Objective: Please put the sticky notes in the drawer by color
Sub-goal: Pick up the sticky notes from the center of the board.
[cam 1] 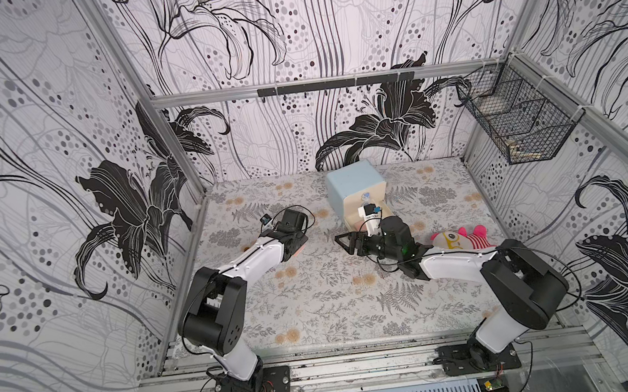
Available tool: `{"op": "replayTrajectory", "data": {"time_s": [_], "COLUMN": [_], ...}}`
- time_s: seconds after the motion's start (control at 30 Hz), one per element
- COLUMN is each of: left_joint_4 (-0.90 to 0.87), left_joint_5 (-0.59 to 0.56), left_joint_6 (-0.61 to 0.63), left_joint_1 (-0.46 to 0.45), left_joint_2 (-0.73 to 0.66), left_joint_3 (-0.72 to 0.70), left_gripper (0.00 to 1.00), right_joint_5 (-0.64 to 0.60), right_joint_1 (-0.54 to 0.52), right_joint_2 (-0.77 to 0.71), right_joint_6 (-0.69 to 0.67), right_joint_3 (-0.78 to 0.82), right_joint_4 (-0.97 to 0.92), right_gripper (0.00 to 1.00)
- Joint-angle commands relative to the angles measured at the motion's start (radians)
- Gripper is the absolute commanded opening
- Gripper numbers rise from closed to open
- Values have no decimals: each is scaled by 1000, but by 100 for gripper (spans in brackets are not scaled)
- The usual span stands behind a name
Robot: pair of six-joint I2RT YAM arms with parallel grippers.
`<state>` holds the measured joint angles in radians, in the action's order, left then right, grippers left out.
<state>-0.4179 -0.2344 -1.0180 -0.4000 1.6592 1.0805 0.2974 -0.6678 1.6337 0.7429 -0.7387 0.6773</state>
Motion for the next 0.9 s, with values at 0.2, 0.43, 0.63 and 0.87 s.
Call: {"op": "replayTrajectory", "data": {"time_s": [0.2,0.43,0.63,0.87], "left_joint_4": [148,203,240,228], "left_joint_5": [180,270,312,300], "left_joint_6": [-59,-81,-98,-87], "left_joint_1": [-13,-36,-49,-51], "left_joint_2": [-34,-21,-1,13], "left_joint_3": [71,77,82,90], "left_gripper": [60,59,59,59], "right_joint_5": [68,77,92,70], "right_joint_1": [-19,-20,-20,-19], "right_joint_2": [146,227,269,269], "right_joint_6": [166,180,179,151], "right_joint_3": [-108,-207,-258,-284], "right_joint_4": [122,96,81,12], "right_gripper": [80,74,66,37]}}
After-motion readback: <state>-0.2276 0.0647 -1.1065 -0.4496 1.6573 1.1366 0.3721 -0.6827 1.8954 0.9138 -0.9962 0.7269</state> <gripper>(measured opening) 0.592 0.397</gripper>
